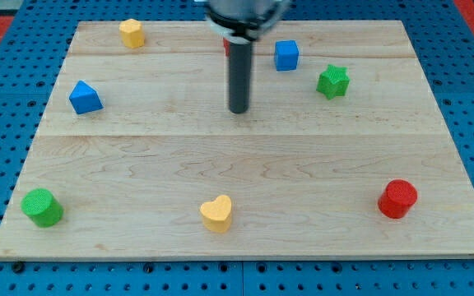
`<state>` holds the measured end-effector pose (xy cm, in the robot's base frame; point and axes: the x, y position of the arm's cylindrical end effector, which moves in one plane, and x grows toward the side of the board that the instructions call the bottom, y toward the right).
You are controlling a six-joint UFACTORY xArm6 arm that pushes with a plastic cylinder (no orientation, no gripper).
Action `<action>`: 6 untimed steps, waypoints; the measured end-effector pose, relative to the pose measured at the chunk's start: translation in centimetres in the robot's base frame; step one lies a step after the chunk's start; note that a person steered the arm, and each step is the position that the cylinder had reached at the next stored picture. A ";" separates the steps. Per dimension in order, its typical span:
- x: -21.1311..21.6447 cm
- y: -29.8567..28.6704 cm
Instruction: Move the yellow hexagon to the top left corner of the board
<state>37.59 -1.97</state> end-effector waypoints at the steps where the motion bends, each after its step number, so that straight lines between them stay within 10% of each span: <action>1: -7.4 -1.3; 3: -14.2 -16.4; 6: -8.4 -27.8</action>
